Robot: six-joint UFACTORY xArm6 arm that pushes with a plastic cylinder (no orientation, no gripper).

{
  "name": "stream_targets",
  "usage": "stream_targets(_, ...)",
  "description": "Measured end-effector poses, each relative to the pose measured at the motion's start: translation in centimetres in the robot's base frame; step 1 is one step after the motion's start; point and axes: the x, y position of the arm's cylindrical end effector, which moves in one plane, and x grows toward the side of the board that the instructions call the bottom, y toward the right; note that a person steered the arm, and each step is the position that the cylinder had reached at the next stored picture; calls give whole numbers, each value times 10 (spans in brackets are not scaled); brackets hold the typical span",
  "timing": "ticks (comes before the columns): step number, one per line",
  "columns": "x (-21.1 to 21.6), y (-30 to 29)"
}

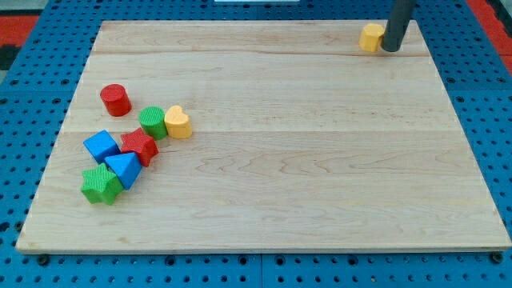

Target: Move your arm to the bottom center of the board

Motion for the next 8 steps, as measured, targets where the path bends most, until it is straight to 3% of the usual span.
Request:
stream_targets(2,74,11)
stream_targets(5,176,-42)
stream_targets(8,176,-42)
